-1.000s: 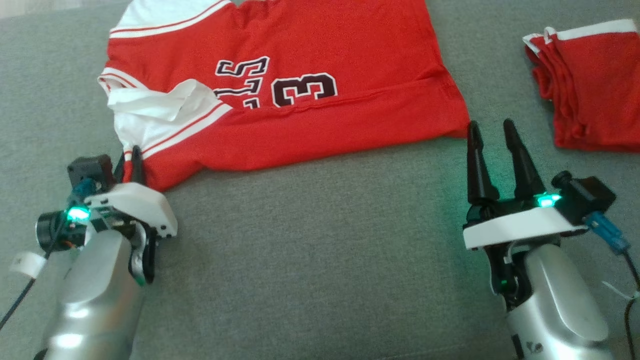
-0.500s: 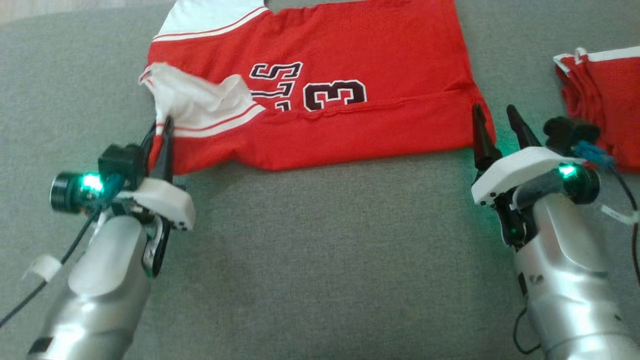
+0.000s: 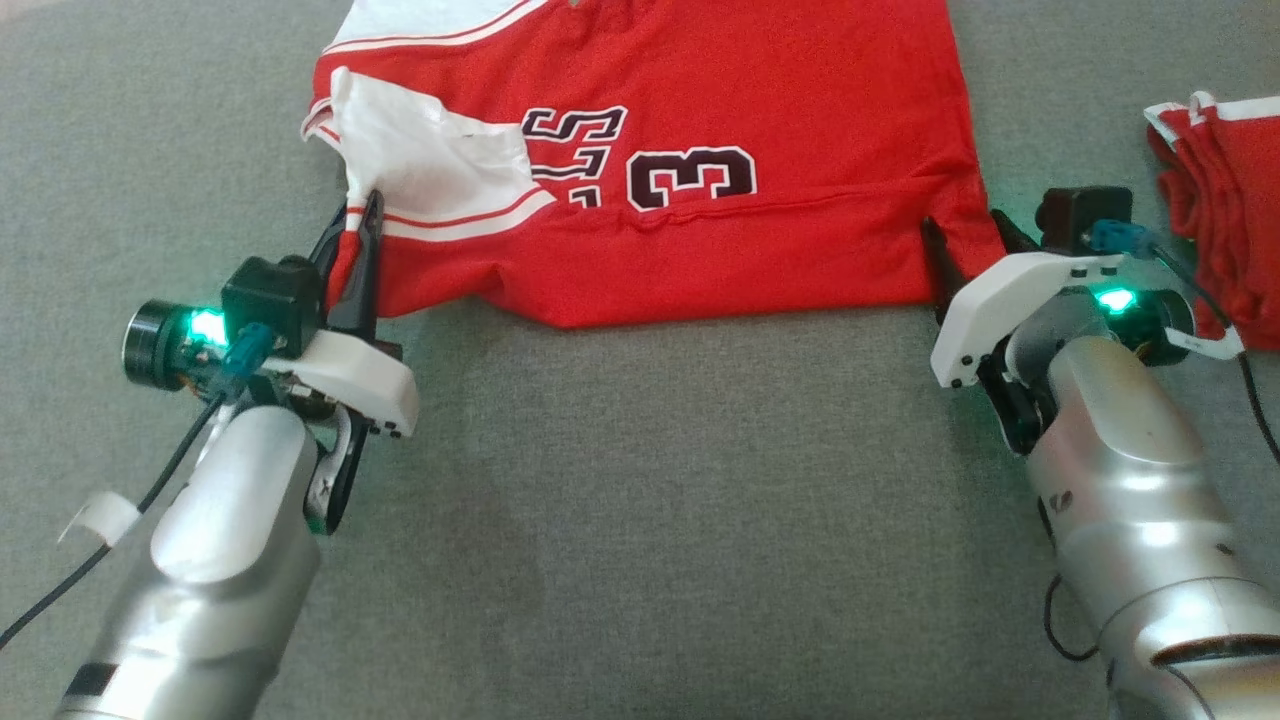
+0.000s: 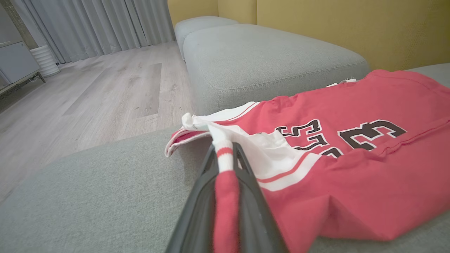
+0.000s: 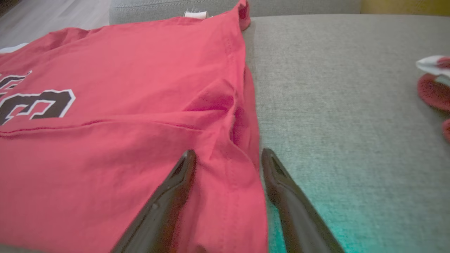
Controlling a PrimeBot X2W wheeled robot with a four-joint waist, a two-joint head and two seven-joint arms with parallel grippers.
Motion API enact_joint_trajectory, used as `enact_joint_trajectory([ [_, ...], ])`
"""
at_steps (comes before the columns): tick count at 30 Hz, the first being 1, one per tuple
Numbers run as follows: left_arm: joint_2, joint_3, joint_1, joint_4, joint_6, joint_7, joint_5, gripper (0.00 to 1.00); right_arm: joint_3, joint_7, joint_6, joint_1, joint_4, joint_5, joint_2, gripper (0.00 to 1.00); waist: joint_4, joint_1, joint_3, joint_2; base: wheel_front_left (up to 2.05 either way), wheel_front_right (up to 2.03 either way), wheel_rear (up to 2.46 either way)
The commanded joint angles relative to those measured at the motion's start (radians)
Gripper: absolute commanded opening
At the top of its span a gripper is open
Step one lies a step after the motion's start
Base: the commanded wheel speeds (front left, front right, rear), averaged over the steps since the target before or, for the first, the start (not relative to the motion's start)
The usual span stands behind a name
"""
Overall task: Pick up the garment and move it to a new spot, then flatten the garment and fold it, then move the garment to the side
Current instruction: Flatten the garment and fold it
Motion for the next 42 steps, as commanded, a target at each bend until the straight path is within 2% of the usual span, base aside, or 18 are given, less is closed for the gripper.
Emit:
enact_joint_trajectory([
  [1, 0.036, 0.030, -0.024, -0.034, 0.008, 0.004, 0.004, 0.00, 0.045, 0.018, -0.002, 0.006, 0.012, -0.003, 0.018, 0.39, 0.003, 0.0000, -0.001, 0.0000, 0.00, 0.00, 0.00],
  [2, 0.037, 0.029, -0.022, -0.034, 0.008, 0.006, 0.003, 0.00, 0.056, 0.017, -0.002, 0.003, 0.017, -0.010, 0.018, 0.00, 0.004, 0.0000, -0.003, 0.0000, 0.00, 0.00, 0.00],
  [9, 0.046, 0.027, 0.011, -0.016, 0.017, 0.016, -0.010, 0.00, 0.046, -0.026, -0.002, 0.008, 0.018, -0.082, 0.018, 0.00, -0.003, 0.0000, -0.042, 0.0000, 0.00, 0.00, 0.00],
  [13, 0.061, 0.024, 0.051, 0.009, 0.021, 0.023, -0.017, 0.00, 0.043, -0.042, -0.002, 0.034, 0.004, -0.117, 0.018, 0.00, -0.015, 0.0000, -0.100, 0.0000, 0.00, 0.00, 0.00],
  [19, 0.079, 0.005, 0.131, 0.025, 0.017, 0.053, -0.027, 0.00, 0.012, -0.008, -0.002, 0.087, -0.029, -0.145, 0.018, 0.00, -0.026, 0.0000, -0.200, 0.0000, 0.00, 0.00, 0.00],
  [24, 0.087, -0.025, 0.212, 0.009, 0.006, 0.102, -0.037, 0.00, -0.009, 0.064, -0.002, 0.157, -0.066, -0.101, 0.018, 0.00, -0.028, 0.0000, -0.271, 0.0000, 0.00, 0.00, 0.00],
  [34, 0.116, -0.053, 0.359, -0.095, 0.016, 0.178, -0.063, 0.00, -0.065, 0.189, -0.002, 0.367, -0.279, -0.077, 0.018, 0.00, -0.039, 0.0000, -0.322, 0.0000, 0.00, 0.00, 0.00],
  [42, 0.129, -0.053, 0.409, -0.173, 0.048, 0.202, -0.074, 0.00, -0.044, 0.276, -0.002, 0.550, -0.542, -0.002, 0.018, 0.00, -0.049, 0.0000, -0.310, 0.0000, 0.00, 0.00, 0.00],
])
